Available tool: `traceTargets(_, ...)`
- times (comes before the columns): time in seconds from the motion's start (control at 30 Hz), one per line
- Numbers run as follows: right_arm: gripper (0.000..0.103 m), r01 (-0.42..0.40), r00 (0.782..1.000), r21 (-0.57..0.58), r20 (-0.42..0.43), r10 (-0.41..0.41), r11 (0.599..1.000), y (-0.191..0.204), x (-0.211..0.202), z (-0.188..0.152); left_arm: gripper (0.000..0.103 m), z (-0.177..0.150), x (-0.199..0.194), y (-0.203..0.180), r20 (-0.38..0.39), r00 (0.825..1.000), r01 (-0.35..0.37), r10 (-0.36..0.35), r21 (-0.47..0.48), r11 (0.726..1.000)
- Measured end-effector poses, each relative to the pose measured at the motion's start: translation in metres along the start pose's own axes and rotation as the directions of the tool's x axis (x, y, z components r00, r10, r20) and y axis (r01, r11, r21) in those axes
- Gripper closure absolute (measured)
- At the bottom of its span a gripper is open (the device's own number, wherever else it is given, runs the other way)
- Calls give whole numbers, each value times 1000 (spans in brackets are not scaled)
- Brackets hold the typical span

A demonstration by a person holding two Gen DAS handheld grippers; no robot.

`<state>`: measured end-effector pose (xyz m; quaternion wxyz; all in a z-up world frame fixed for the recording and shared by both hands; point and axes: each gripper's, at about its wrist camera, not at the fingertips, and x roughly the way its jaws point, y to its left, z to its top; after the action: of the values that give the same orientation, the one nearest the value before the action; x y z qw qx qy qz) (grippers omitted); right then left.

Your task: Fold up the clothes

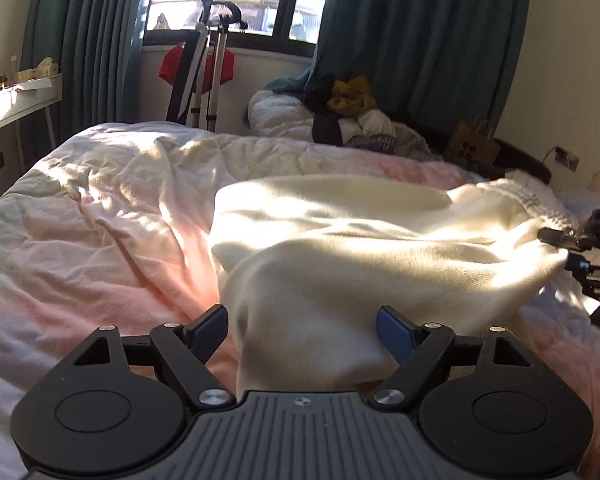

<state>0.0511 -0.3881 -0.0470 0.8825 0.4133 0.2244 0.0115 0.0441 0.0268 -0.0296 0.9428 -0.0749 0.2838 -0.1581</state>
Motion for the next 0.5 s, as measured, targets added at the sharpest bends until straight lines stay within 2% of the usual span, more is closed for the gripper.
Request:
traceTargets(0.03,79,-33,999,-8,38,33,999,5,-7,4,18,3,-3,8,16,1000,15,-14,-51,999)
traceTargets(0.1,79,-25,997,-13,77,26,1000,11,-16,9,18,10,-8,25,50,998,48,-40,-153,987)
traceTargets(0.17,79,43,999,4,20,-43,999,0,-7,5,18,17,-13,42,86,994,83,-63,-252,964)
traceTargets(0.23,79,111,993,16,-38,-111,994,-11,3,1,18,16,-7,49,73,993,106,-88,-295,950)
traceTargets(0.37,76,248,958,29,-156,-240,968,-33,22,-7,18,12,11,58,28,989,143,-142,-359,922)
traceTargets(0.47,67,179,978,-12,-110,-180,984,-15,8,-4,17,8,25,64,-4,983,167,-185,-408,898)
traceTargets(0.5,57,167,979,-20,-114,-168,986,-12,6,-4,17,7,29,66,-14,980,175,-199,-424,889)
